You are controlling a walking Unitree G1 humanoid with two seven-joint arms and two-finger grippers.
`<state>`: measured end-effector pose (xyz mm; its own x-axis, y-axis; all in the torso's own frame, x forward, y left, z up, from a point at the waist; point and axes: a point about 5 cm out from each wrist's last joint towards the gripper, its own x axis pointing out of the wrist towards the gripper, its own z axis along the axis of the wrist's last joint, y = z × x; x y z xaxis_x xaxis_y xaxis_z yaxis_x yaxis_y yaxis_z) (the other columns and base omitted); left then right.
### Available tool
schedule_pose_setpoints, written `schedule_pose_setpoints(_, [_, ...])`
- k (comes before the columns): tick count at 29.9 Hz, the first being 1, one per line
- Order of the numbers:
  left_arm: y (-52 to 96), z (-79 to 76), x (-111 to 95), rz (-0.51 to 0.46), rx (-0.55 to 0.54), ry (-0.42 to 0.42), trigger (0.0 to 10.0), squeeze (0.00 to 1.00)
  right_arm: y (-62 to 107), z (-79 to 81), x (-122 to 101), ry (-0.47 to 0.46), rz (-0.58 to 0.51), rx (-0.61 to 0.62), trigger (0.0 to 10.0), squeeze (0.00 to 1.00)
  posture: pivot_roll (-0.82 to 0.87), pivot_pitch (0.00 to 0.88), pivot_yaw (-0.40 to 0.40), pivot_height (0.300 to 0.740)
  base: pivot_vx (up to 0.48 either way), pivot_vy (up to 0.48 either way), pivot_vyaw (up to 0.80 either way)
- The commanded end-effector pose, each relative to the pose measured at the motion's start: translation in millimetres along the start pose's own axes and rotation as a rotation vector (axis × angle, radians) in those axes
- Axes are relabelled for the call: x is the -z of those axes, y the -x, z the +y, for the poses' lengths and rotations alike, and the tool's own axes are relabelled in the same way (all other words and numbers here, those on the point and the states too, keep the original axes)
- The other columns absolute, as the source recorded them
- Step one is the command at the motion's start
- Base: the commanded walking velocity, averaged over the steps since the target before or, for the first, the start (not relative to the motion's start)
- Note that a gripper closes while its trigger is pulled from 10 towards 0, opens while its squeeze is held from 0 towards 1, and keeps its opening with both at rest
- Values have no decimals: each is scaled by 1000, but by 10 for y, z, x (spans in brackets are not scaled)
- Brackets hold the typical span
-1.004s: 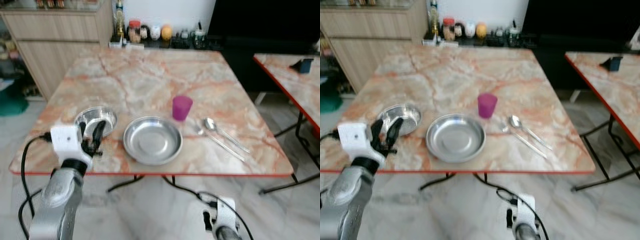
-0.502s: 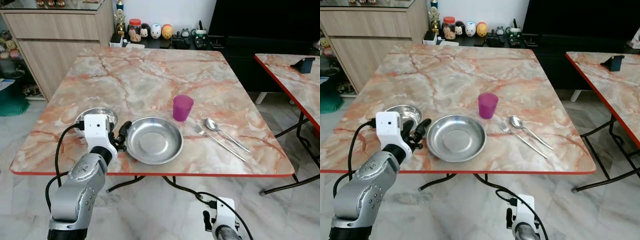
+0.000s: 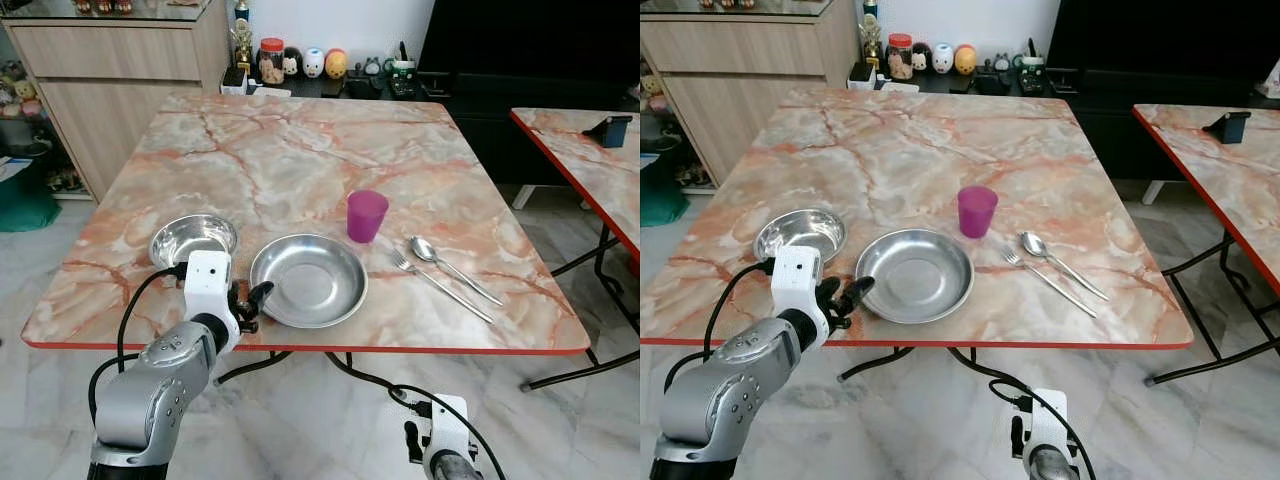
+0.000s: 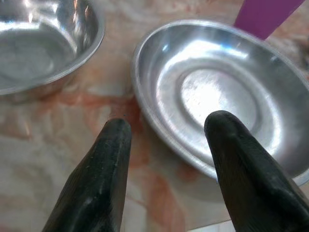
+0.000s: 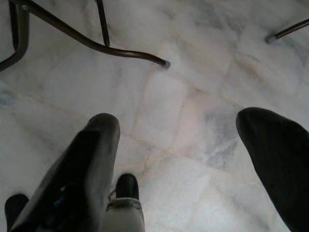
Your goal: Setting the table
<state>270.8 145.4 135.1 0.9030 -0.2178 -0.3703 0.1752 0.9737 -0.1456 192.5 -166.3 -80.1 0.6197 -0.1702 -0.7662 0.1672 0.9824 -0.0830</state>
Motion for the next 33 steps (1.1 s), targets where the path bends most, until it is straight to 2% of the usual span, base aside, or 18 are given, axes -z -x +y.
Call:
schedule_pose_setpoints(1, [-28,50,8,35,-38,16,10000,271,-2,-4,-2,6,2,0,10000,0,21,0,-68,740,0,0,0])
schedule_pose_setpoints(2, [-34,65,20,43,-47,22,10000,0,-1,-3,0,7,3,-1,10000,0,21,0,-68,740,0,0,0])
schedule_pose_setpoints(12, [-212,56,-36,15,-71,65,10000,0,-2,0,-6,10,1,-3,10000,0,12,0,-69,740,0,0,0])
schedule_pose_setpoints(23, [-314,87,-52,-32,-132,100,10000,0,-6,-8,-16,17,1,-5,10000,0,12,0,-74,740,0,0,0])
schedule_pose_setpoints(33, [-385,84,-63,-70,-136,124,10000,0,-8,-10,-23,21,1,-9,10000,0,12,0,-76,740,0,0,0])
